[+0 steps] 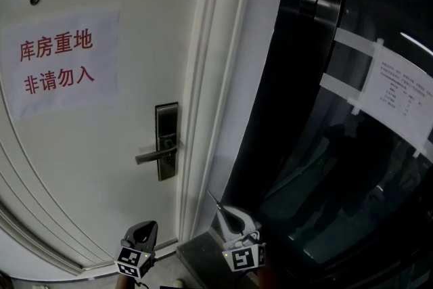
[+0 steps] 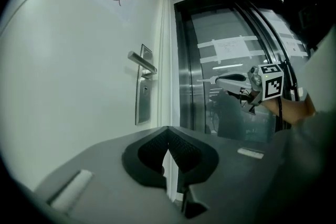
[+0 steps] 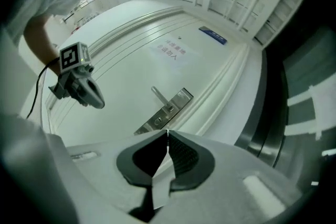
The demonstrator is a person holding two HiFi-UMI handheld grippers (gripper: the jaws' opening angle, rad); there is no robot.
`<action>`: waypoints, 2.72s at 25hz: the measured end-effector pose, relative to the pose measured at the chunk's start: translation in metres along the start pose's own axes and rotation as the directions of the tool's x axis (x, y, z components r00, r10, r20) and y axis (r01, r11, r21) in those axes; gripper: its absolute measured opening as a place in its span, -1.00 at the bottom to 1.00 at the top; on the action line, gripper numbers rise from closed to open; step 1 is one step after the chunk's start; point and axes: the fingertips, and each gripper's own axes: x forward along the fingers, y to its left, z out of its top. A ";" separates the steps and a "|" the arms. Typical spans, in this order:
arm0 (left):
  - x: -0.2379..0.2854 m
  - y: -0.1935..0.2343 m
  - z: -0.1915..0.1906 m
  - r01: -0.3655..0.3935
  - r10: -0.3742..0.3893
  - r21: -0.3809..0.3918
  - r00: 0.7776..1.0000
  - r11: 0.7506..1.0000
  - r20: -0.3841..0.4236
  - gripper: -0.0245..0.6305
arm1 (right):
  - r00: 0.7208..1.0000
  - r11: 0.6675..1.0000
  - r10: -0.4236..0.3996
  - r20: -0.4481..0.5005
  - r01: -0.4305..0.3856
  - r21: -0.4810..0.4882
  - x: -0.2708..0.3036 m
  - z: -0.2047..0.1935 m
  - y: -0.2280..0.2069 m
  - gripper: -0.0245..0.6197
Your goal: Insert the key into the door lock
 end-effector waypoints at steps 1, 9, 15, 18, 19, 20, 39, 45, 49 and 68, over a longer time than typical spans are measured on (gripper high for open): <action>0.003 0.005 0.001 -0.006 0.006 0.002 1.000 1.000 0.000 -0.92 | 1.000 0.998 0.013 -0.008 -0.013 -0.059 0.010 -0.001 0.004 -0.89; 0.020 0.051 -0.003 -0.060 0.060 0.000 0.998 0.998 -0.015 -0.92 | 0.997 0.928 0.072 -0.008 -0.070 -0.366 0.082 0.004 0.027 -0.89; 0.031 0.077 -0.002 -0.077 0.077 0.000 0.997 0.997 -0.008 -0.92 | 0.996 0.904 0.089 -0.006 -0.084 -0.419 0.119 0.000 0.033 -0.89; 0.034 0.086 0.000 -0.082 0.082 0.004 0.997 0.997 0.002 -0.92 | 0.995 0.897 0.096 -0.001 -0.087 -0.433 0.133 0.000 0.037 -0.89; 0.035 0.089 0.000 -0.083 0.083 0.006 0.997 0.997 0.005 -0.92 | 0.995 0.896 0.098 -0.001 -0.088 -0.435 0.137 0.000 0.038 -0.89; 0.036 0.092 0.001 -0.084 0.084 0.007 0.996 0.996 0.008 -0.92 | 0.995 0.895 0.099 -0.003 -0.090 -0.437 0.141 0.000 0.040 -0.89; 0.034 0.113 0.012 -0.105 0.104 0.017 0.993 0.994 0.050 -0.92 | 0.993 0.867 0.112 -0.045 -0.120 -0.485 0.180 -0.007 0.045 -0.89; 0.031 0.117 0.014 -0.113 0.112 0.021 0.992 0.993 0.051 -0.92 | 0.993 0.870 0.110 -0.050 -0.120 -0.478 0.186 -0.011 0.048 -0.89; 0.030 0.121 0.016 -0.120 0.118 0.026 0.991 0.992 0.056 -0.92 | 0.993 0.869 0.108 -0.052 -0.120 -0.480 0.189 -0.010 0.048 -0.89; 0.035 0.121 0.014 -0.108 0.107 0.011 0.993 0.994 0.059 -0.92 | 0.994 0.800 0.085 -0.068 -0.109 -0.590 0.190 -0.004 0.047 -0.89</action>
